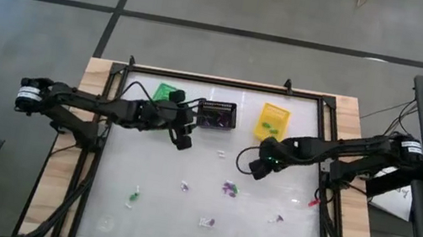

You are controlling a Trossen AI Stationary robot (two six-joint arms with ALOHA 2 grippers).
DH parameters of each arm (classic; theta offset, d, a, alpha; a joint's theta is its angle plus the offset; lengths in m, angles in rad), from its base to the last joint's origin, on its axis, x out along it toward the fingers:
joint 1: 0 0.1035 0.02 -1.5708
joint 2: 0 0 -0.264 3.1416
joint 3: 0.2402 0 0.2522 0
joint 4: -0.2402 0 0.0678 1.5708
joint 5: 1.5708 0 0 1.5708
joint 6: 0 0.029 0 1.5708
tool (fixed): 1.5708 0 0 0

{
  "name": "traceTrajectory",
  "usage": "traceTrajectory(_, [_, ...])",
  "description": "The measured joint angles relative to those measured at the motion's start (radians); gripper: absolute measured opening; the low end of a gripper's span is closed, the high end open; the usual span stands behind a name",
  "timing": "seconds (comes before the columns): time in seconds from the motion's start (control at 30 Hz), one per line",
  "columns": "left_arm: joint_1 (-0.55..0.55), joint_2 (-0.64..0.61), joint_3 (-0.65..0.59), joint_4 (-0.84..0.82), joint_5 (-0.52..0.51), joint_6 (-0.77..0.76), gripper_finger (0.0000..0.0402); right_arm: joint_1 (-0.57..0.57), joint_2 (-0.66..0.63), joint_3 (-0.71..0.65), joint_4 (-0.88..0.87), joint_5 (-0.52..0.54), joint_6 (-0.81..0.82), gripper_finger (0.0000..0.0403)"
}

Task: Sort Halloween decoration
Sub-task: Put the green skeleton toy into the yellow basket

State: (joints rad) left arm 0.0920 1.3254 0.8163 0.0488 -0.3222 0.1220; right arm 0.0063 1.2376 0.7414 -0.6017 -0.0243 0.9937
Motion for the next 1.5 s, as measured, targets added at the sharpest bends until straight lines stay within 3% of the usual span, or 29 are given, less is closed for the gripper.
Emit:
traceTrajectory(0.13, [0.000,-0.003,0.000,0.004,-0.001,0.008,0.0109,0.003,0.037,0.015,-0.059,-0.021,0.059,0.0102])
traceTrajectory(0.3, [0.001,-0.003,0.000,0.010,-0.008,0.027,0.0109,0.002,0.099,0.066,-0.100,0.025,0.067,0.0096])
traceTrajectory(0.63, [0.002,-0.003,-0.001,0.019,-0.009,0.053,0.0109,0.002,0.314,0.234,-0.212,0.109,-0.038,0.0096])
traceTrajectory(0.9, [0.003,-0.003,-0.007,0.019,-0.009,0.053,0.0109,0.002,0.418,0.327,-0.258,0.115,-0.120,0.0096])
traceTrajectory(1.5, [0.004,-0.003,-0.027,0.041,-0.011,0.053,0.0109,0.002,0.460,0.307,-0.293,0.118,-0.124,0.0095])
